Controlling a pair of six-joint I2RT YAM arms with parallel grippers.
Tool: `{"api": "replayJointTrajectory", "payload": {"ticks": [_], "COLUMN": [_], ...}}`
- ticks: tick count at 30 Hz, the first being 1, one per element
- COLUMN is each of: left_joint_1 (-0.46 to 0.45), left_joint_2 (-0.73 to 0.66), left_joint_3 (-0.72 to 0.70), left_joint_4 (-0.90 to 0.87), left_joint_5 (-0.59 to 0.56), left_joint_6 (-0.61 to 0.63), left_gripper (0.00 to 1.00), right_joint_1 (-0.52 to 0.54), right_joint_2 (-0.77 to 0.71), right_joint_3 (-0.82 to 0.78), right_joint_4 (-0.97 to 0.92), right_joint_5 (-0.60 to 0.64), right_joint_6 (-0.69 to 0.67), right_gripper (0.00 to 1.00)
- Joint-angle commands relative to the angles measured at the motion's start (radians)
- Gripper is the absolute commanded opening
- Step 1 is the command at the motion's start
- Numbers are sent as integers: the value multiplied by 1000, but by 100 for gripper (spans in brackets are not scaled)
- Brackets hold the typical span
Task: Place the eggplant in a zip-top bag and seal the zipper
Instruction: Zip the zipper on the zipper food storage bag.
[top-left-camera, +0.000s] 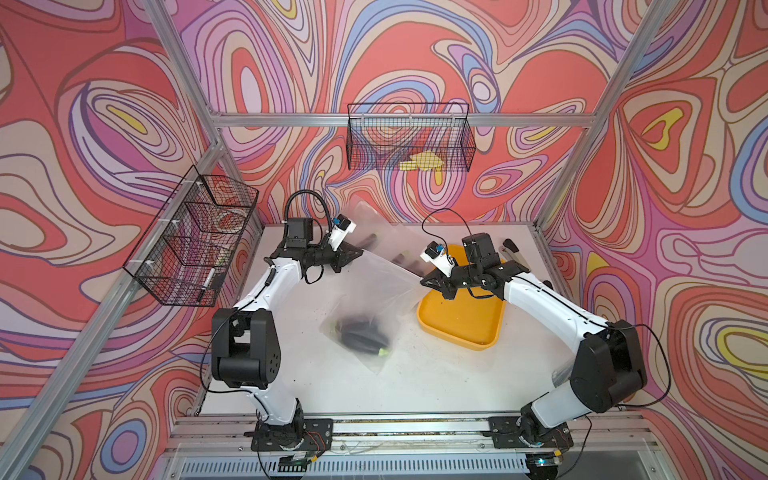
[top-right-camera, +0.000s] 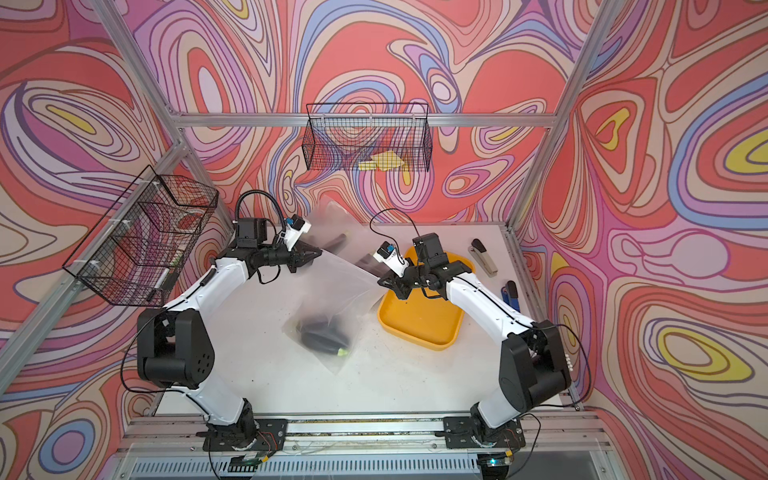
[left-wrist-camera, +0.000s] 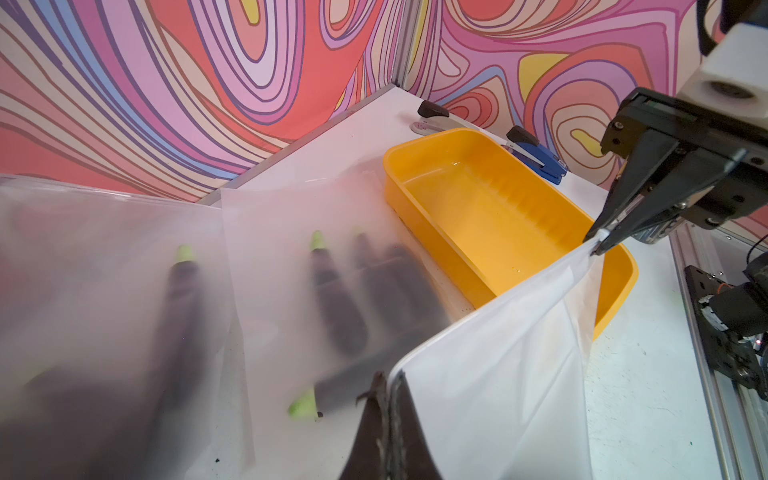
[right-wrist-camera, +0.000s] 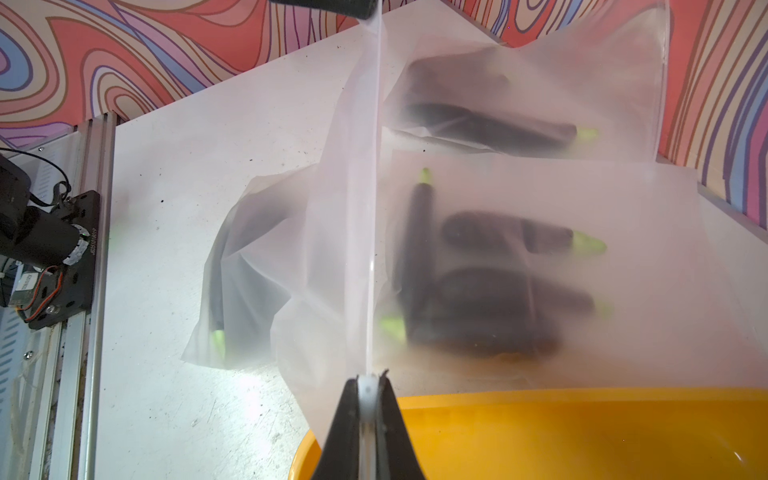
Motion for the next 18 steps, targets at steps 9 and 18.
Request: {"api": "replayJointTrajectory", "payload": {"ticks": [9,18], "left_joint_1": [63,63], "left_joint_2": [-13,-13], "left_joint_3": [3,2], "left_joint_4": [76,79], "left_joint_5": [-81,-75], "left_joint_6": [-5,-7], "left_gripper": [0,0], "right_joint_1": [-40,-46], "right_joint_2": [-38,-51], "right_joint_3": [-35,-52], "right_joint_4": [-149,-155], "right_joint_5": [43,51], "right_joint_6": [3,6], "right_gripper": [1,1]}}
